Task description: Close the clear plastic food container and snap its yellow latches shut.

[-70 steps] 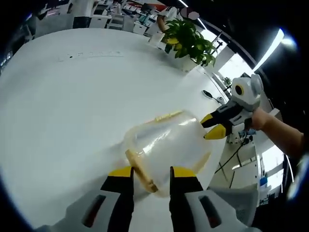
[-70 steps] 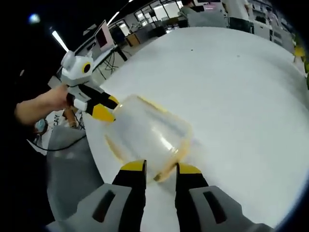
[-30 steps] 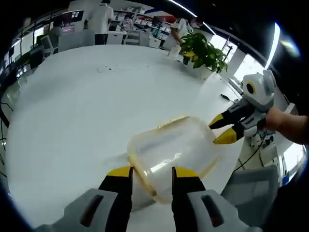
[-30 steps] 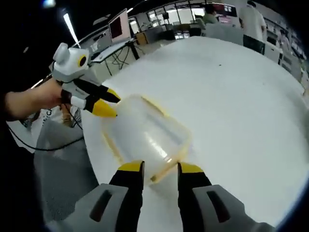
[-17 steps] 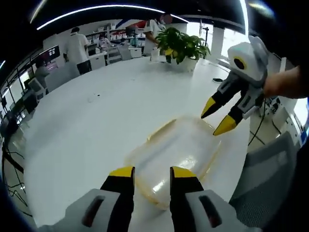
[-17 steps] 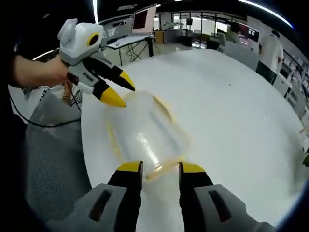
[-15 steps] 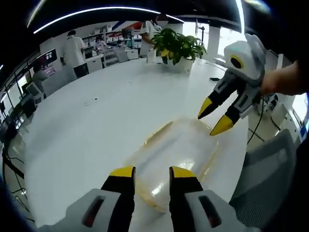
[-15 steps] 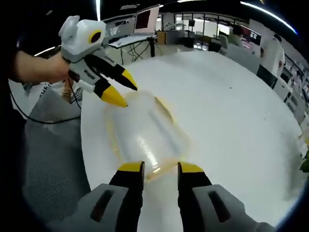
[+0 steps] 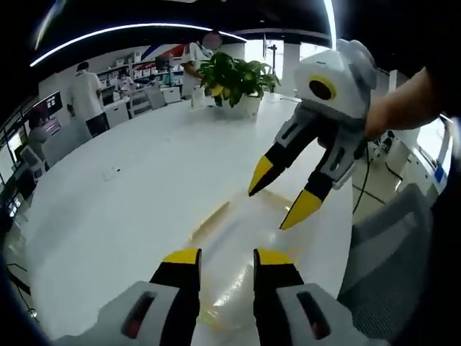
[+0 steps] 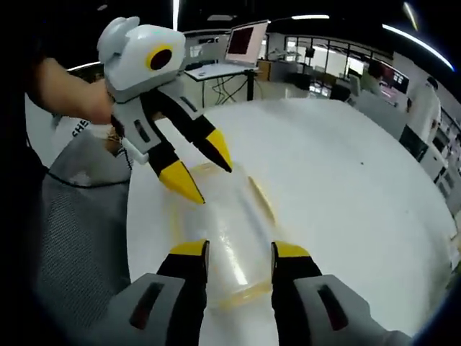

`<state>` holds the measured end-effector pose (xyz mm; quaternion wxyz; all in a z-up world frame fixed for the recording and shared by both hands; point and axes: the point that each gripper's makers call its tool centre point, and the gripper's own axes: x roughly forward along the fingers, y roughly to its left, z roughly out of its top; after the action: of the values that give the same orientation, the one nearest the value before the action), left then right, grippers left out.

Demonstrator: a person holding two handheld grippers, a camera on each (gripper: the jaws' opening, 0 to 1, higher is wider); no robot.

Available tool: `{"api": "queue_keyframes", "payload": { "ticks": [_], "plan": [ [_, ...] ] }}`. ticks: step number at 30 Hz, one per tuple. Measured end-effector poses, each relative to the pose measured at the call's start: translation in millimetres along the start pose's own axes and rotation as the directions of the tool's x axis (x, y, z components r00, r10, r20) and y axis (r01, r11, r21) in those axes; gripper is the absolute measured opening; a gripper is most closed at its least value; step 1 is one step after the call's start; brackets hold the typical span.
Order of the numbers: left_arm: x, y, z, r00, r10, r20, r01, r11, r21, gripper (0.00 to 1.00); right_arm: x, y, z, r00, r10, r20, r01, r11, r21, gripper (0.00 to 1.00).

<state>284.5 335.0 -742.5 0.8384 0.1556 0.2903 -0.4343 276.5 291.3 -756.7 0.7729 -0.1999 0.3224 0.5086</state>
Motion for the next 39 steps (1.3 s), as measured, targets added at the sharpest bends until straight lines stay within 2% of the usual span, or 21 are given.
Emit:
{"api": "queue_keyframes", "payload": {
  "ticks": [5, 10, 16, 21, 23, 32, 39],
  "plan": [
    [1.8, -7.8, 2.5, 1.0, -0.016, -0.006, 0.017, 0.999, 0.041, 0.21, 2.3, -0.2, 5.2, 1.0, 0.012, 0.001, -0.012, 1.0, -0.011, 0.32],
    [1.4, -12.0, 9.1, 0.999, -0.045, 0.023, 0.044, 0.998, 0.044, 0.21, 6.1, 4.4, 13.9, 0.999, 0.036, 0.03, -0.037, 0.999, 0.014, 0.32],
    [5.0, -5.3, 1.8, 0.999, -0.039, -0.007, 0.039, 0.998, 0.05, 0.21, 10.8, 3.5, 13.5, 0.999, 0.036, 0.016, -0.036, 0.999, -0.007, 0.31],
    [6.8, -11.1, -4.1, 0.998, -0.059, -0.034, 0.061, 0.995, 0.073, 0.21, 12.3, 0.4, 16.7, 0.999, 0.036, 0.023, -0.036, 0.999, -0.009, 0.3],
    [6.6, -13.5, -6.5, 0.997, -0.065, -0.044, 0.068, 0.996, 0.055, 0.21, 13.1, -0.2, 18.0, 0.999, 0.038, 0.025, -0.037, 0.999, -0.004, 0.3],
    [8.1, -25.2, -7.5, 0.995, -0.082, -0.047, 0.086, 0.994, 0.072, 0.22, 16.2, -3.5, 21.1, 0.999, 0.043, 0.017, -0.042, 0.999, -0.023, 0.3],
    [5.3, -37.1, -9.7, 0.994, -0.089, -0.063, 0.098, 0.984, 0.151, 0.25, 22.0, -8.4, 26.4, 0.999, 0.053, 0.009, -0.052, 0.998, -0.043, 0.3]
  ]
}}
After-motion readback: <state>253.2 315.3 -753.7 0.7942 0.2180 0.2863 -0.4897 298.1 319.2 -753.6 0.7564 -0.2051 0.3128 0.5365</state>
